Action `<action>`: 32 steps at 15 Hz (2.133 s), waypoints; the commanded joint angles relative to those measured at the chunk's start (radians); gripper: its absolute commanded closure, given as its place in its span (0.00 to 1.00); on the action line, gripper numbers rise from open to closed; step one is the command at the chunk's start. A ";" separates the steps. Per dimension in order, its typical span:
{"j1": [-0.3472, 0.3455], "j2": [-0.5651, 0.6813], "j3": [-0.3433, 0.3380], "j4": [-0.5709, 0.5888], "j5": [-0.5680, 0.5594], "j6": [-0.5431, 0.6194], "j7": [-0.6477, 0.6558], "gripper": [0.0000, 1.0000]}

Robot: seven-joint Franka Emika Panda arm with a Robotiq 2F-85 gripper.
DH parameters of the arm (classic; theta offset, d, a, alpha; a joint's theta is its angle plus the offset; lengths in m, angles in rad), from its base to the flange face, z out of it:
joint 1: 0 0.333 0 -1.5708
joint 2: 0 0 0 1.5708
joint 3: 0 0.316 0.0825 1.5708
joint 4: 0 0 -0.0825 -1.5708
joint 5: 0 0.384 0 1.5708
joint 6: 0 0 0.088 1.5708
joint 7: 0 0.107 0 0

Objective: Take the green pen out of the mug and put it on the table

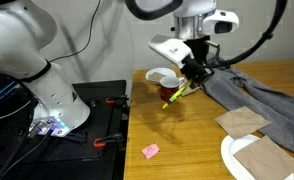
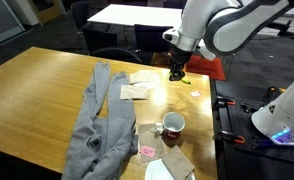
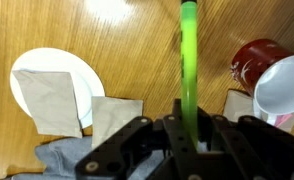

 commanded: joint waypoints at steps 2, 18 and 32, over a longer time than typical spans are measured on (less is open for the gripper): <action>0.031 -0.057 0.028 0.136 -0.084 -0.353 0.032 0.98; 0.035 -0.115 -0.005 0.124 -0.166 -0.488 -0.055 0.98; 0.011 0.086 -0.027 0.087 -0.140 -0.250 -0.040 0.98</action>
